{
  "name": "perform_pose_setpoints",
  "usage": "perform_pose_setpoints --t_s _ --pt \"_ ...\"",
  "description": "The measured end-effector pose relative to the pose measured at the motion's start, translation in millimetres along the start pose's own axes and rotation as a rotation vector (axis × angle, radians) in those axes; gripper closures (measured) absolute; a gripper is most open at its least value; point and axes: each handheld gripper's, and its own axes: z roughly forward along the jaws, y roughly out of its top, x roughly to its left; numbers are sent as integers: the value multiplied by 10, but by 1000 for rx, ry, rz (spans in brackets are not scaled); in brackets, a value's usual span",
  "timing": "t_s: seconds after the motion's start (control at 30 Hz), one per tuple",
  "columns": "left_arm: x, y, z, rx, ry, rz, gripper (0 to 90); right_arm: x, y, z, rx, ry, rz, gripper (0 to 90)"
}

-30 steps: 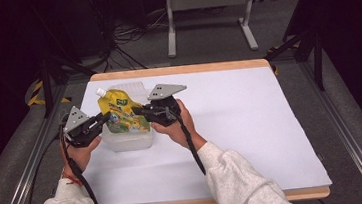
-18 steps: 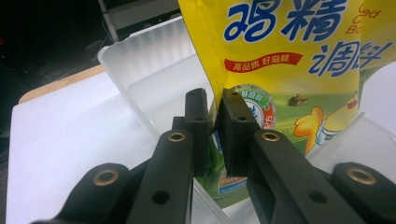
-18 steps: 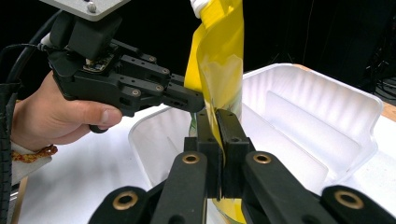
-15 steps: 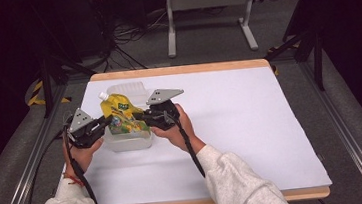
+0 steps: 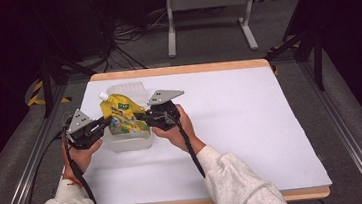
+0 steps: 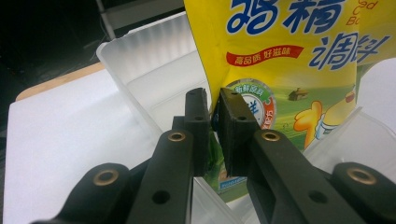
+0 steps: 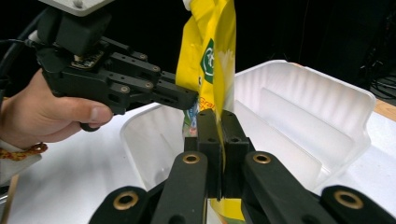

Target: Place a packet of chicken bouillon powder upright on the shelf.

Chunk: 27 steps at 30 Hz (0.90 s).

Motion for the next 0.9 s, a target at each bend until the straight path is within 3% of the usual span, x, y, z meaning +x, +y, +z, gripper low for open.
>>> perform_pose_setpoints --t_s 0.9 --pt "-16 -18 -34 7 12 -27 784 1 -60 35 36 -50 -39 851"
